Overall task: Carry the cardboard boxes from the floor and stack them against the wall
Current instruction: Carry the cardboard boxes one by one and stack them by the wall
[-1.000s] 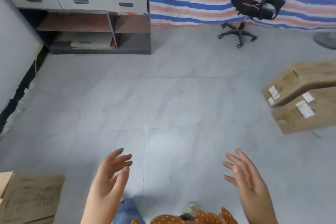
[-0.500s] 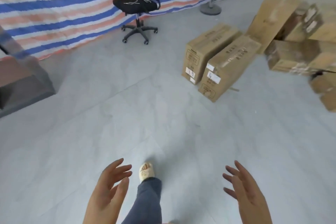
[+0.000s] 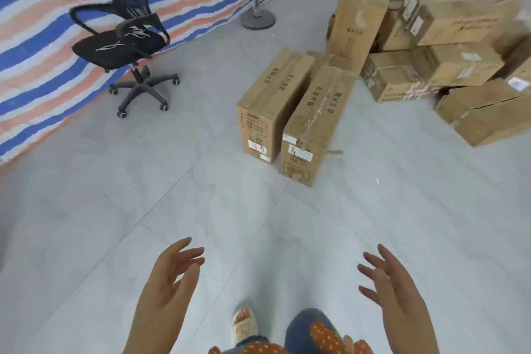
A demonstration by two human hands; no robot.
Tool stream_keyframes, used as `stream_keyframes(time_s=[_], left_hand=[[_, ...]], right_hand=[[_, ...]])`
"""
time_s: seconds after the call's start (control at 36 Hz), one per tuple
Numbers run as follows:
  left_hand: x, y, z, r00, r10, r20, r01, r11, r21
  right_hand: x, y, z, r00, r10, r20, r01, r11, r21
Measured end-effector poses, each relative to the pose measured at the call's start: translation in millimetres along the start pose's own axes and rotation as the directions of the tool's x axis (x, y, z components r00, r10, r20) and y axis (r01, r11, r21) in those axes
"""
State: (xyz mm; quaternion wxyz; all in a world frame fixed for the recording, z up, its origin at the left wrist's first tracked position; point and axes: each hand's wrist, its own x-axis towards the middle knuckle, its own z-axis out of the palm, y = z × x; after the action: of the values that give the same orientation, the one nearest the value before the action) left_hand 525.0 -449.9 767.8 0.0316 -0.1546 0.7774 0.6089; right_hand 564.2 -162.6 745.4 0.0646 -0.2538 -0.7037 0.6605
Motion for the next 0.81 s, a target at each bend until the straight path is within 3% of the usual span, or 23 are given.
stream_keyframes(time_s=[0.17, 0.28, 0.42, 0.56, 0.81], left_hand=[[87, 33, 52, 0.992, 0.013, 0.123, -0.020, 0.998, 0.052], [143, 50, 99, 0.995, 0.019, 0.103, -0.025, 0.998, 0.052], [209, 74, 170, 0.999, -0.028, 0.027, 0.027, 1.000, 0.014], [273, 92, 236, 0.997, -0.064, 0.051, 0.061, 0.996, 0.064], [421, 46, 330, 0.968, -0.233, 0.087, 0.218, 0.963, 0.157]], right_hand=[[78, -6, -2, 0.990, 0.062, -0.127, -0.056, 0.997, 0.049], [155, -9, -6, 0.989, 0.086, -0.119, -0.082, 0.996, 0.033], [273, -26, -21, 0.995, 0.082, -0.054, -0.085, 0.995, -0.057], [374, -54, -42, 0.992, 0.127, -0.015, -0.128, 0.981, -0.145], [523, -6, -12, 0.946, 0.304, 0.117, -0.252, 0.911, -0.326]])
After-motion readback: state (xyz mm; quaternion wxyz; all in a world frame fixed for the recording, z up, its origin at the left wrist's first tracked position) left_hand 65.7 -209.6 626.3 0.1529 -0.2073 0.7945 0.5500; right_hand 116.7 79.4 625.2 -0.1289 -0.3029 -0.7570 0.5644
